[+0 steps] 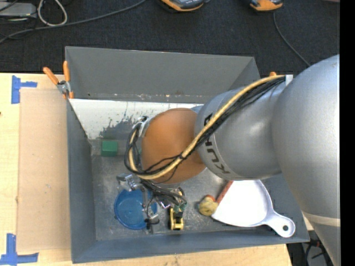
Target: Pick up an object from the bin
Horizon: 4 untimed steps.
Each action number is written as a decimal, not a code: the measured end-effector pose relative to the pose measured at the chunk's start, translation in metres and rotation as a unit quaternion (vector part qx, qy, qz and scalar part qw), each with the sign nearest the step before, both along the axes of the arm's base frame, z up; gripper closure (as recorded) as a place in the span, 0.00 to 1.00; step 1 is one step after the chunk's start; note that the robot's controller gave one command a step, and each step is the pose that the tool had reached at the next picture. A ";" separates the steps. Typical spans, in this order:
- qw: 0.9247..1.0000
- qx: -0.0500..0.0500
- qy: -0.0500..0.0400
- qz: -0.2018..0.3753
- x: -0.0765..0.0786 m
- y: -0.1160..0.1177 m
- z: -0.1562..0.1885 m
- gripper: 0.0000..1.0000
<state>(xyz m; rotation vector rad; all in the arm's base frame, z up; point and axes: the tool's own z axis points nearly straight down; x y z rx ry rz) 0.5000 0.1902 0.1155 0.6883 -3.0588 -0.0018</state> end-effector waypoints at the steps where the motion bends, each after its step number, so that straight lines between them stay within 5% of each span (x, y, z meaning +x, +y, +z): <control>1: 0.998 0.000 0.002 0.055 0.023 -0.037 -0.048 0.00; 2: 0.992 0.001 -0.001 0.123 0.053 -0.008 -0.046 0.00; 3: 0.983 0.001 0.005 0.183 0.037 0.000 0.010 0.00; 4: 0.985 0.003 -0.002 0.175 0.054 0.016 0.007 0.00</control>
Offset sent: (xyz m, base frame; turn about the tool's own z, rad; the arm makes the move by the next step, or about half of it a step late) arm 0.0776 0.0170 -0.0455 -0.4065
